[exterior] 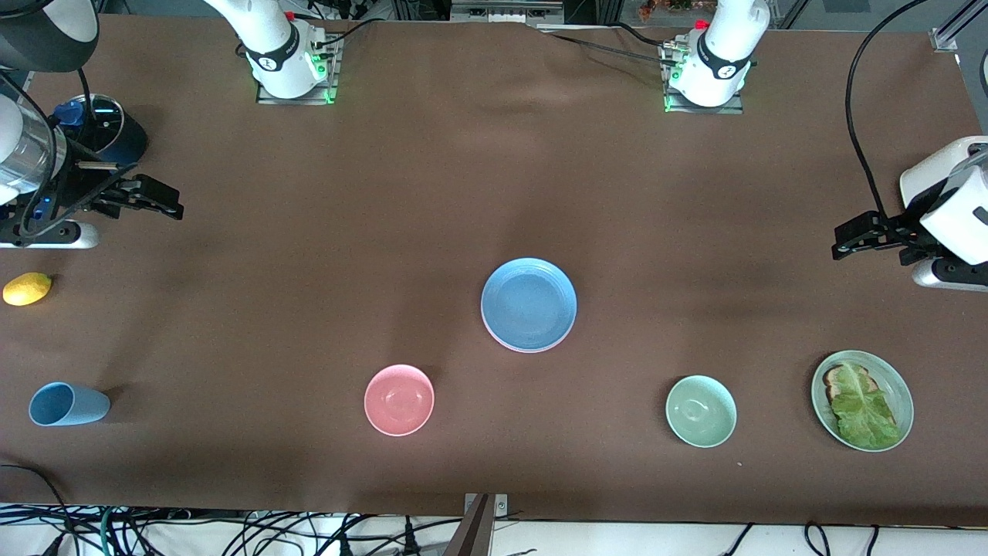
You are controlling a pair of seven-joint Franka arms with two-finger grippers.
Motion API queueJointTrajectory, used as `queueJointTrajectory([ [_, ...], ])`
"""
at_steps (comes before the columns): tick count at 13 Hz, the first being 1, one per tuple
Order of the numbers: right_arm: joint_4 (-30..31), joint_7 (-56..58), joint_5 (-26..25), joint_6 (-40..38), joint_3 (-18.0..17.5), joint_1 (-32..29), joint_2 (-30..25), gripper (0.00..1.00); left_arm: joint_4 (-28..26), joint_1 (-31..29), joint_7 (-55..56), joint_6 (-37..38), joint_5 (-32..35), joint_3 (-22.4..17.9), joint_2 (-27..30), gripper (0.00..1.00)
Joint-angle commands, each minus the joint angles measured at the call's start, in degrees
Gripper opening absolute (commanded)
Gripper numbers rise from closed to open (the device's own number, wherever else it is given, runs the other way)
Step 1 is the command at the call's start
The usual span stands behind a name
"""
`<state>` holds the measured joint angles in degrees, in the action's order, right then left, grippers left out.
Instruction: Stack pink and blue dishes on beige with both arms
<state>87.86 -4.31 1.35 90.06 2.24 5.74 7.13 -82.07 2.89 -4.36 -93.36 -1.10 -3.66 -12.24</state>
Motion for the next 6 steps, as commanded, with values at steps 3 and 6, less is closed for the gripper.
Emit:
queueJointTrajectory([
  [3, -0.5, 0.7, -0.9, -1.0, -0.6, -0.5, -0.9, 1.0, 2.1, 0.1, 0.6, 0.9, -2.2, -0.4, -0.9, 1.0],
  [6, -1.3, 0.5, -0.7, -1.5, -0.7, -0.5, -0.9, 1.0, 2.1, 0.2, 2.2, 0.9, -2.2, -0.3, -0.9, 1.0],
])
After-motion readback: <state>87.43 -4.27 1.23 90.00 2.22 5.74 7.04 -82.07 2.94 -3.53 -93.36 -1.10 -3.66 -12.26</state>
